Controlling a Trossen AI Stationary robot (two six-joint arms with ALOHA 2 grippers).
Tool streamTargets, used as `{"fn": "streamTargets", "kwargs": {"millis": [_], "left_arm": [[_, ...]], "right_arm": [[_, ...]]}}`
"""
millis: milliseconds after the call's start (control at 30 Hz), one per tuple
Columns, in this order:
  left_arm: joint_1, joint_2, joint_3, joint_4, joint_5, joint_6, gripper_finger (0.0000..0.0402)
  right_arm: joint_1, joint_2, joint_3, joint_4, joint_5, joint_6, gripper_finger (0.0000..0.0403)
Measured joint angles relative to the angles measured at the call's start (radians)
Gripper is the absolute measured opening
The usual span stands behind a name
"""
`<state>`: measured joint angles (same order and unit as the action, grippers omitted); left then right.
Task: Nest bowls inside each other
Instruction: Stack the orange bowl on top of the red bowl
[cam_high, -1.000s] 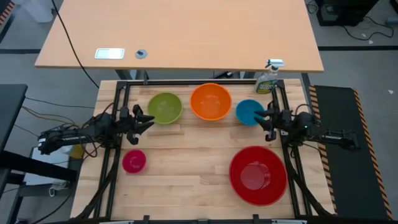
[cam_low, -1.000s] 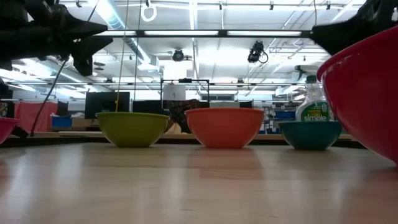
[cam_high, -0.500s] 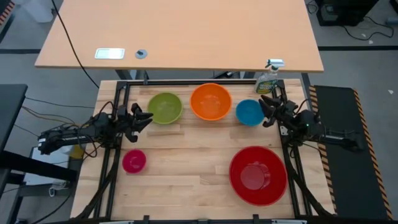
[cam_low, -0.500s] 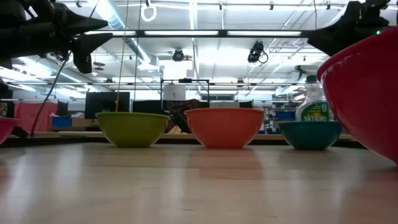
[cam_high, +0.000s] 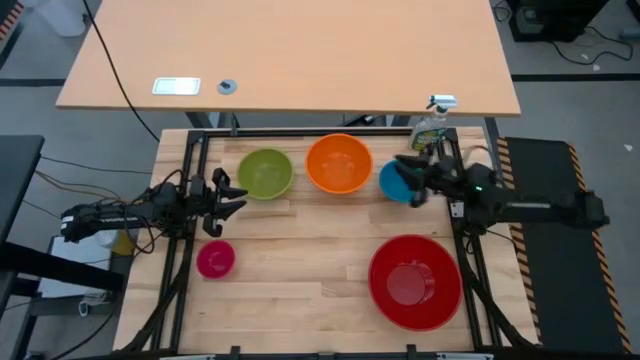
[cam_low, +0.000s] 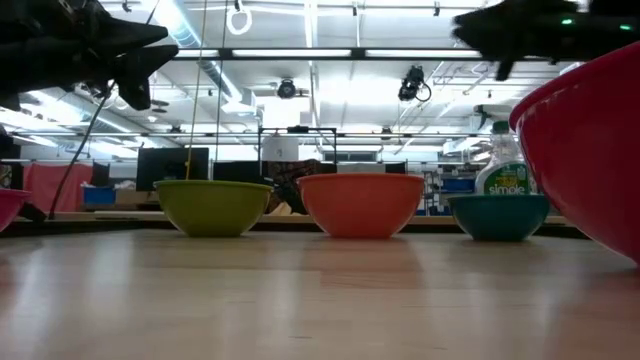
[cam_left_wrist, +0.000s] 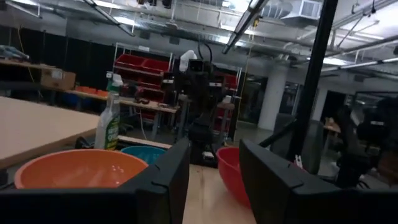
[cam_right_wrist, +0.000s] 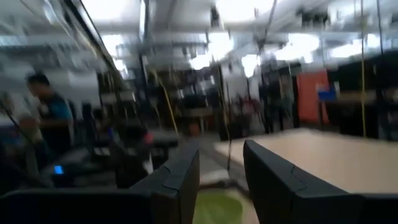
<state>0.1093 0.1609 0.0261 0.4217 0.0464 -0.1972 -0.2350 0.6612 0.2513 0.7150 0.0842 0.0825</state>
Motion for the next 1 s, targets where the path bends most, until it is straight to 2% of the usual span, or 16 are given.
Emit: {"fn": "streamTargets", "kwargs": {"millis": [133, 300, 400, 533, 833, 900, 1000], "left_arm": [[0.0, 0.028, 0.02, -0.01, -0.004, 0.009, 0.0142], [-0.007, 0.104, 0.142, -0.178, -0.004, 0.01, 0.0142], [-0.037, 0.156, 0.2, -0.275, 0.001, 0.05, 0.0142], [-0.086, 0.212, 0.211, -0.278, 0.0, 0.062, 0.0142], [-0.214, 0.253, 0.211, -0.214, -0.029, 0.074, 0.0142], [-0.261, 0.252, 0.211, -0.201, -0.066, 0.094, 0.0142], [-0.333, 0.257, 0.211, -0.212, -0.21, 0.109, 0.0142]], "right_arm": [[0.03, 0.243, 0.144, -0.023, 0.001, -0.026, 0.0133], [0.053, 0.466, 0.365, -0.203, 0.076, -0.051, 0.0133], [0.066, 0.559, 0.499, -0.367, 0.129, -0.052, 0.0133], [0.1, 0.67, 0.667, -0.544, 0.14, -0.052, 0.0133], [0.161, 0.872, 0.934, -0.687, 0.158, -0.133, 0.0133], [0.171, 0.908, 0.984, -0.698, 0.158, -0.145, 0.0133], [0.182, 0.957, 1.056, -0.733, 0.158, -0.157, 0.0133]]}}
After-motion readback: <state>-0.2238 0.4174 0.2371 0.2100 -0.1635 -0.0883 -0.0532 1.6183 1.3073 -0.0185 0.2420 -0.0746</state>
